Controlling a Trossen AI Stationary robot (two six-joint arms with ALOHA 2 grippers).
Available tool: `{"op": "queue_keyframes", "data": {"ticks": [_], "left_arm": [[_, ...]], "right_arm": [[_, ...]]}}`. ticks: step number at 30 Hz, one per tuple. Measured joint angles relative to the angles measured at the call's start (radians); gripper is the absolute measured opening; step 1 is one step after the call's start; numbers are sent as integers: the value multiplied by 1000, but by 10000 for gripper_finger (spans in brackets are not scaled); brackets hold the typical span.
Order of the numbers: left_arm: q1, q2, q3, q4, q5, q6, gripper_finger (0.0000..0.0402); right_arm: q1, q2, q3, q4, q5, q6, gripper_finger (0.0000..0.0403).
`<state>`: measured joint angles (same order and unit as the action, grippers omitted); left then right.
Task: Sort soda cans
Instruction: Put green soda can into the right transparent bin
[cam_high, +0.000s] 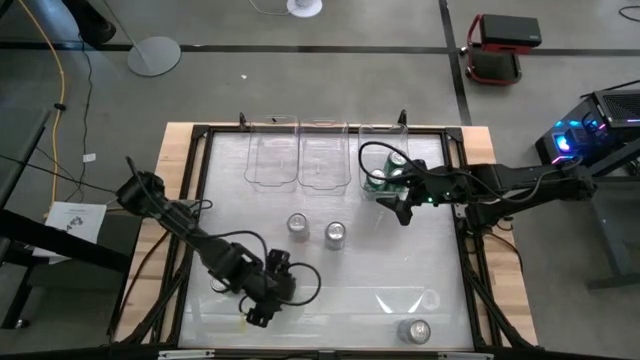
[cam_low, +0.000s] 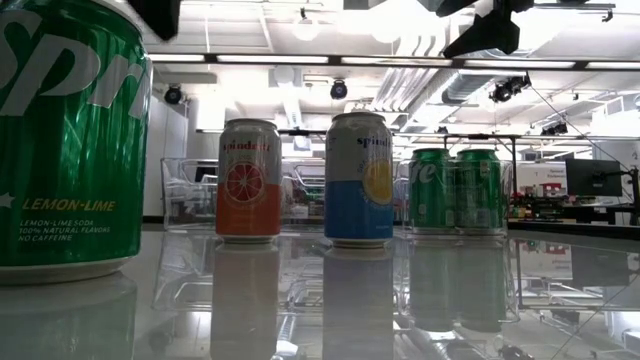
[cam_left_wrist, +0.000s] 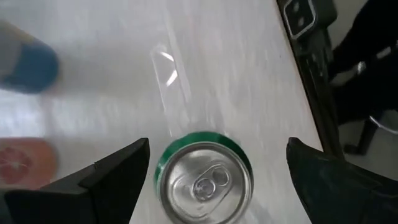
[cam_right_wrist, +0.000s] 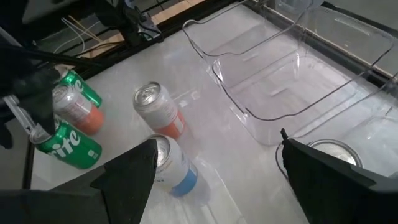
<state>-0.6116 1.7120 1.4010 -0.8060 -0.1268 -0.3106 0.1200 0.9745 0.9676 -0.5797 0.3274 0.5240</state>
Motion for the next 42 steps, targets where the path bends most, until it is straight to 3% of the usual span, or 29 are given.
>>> {"op": "queue_keyframes", "data": {"ticks": [8, 17, 27, 30, 35, 42], "left_arm": [[11, 8, -58, -4, 37, -89, 353], [8, 7, -144, 84, -5, -99, 351], [9, 9, -145, 58, -5, -119, 292], [9, 9, -94, 8, 1, -157, 291], [39, -14, 74, -218, -31, -156, 291], [246, -58, 347, -262, -68, -12, 291]], "right_arm": [[0, 0, 0, -1, -5, 1, 330], [0, 0, 0, -4, -5, 26, 330], [0, -2, 0, -7, -5, 55, 330], [12, -29, 0, -9, -10, 99, 330], [56, -121, 0, -63, 12, 184, 330], [105, -262, 0, -144, 96, 269, 330]]}}
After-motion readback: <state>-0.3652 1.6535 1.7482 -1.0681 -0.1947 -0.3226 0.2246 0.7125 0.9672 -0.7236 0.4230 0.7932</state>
